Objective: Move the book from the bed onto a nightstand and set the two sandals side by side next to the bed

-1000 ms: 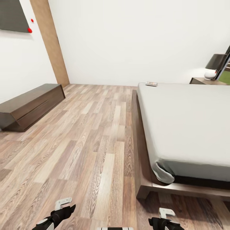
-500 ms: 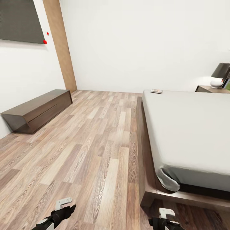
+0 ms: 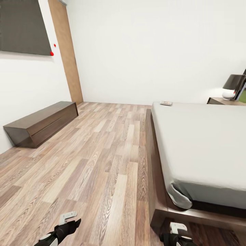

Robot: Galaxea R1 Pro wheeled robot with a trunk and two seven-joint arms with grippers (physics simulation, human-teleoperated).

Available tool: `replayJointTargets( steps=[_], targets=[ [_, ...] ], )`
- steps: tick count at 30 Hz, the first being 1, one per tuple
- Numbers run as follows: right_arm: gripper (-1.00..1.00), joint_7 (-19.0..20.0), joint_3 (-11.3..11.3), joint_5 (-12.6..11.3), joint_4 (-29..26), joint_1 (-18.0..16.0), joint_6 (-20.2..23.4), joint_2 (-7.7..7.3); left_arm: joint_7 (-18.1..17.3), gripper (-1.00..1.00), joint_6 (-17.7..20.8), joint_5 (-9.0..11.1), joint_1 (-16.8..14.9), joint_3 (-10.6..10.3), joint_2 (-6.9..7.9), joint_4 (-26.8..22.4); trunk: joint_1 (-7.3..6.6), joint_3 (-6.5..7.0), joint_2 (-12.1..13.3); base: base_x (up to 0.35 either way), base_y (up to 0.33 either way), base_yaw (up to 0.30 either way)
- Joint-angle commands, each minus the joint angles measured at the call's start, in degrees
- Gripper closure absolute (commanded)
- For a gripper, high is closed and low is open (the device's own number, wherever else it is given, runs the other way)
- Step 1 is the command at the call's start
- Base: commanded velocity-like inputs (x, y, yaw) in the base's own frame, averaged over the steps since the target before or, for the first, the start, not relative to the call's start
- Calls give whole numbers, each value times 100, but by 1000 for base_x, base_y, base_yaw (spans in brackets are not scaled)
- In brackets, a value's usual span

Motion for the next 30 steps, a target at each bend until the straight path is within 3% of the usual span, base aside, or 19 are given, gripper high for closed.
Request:
replayJointTargets(
  steps=[1,13,30],
  targets=[
    [-100,17,3,-55,-11,0,30,-2,-33,-100,-11,39,-3,7,1,9,-4,11,0,0,0,0],
    [-100,17,3,-53,-11,0,30,6,-34,-100,-9,39,-3,7,1,11,-35,263,16,0,0,0],
    [-100,17,7,-53,-11,0,30,7,-33,-100,-10,39,-3,7,1,10,-408,568,698,0,0,0]
  ],
)
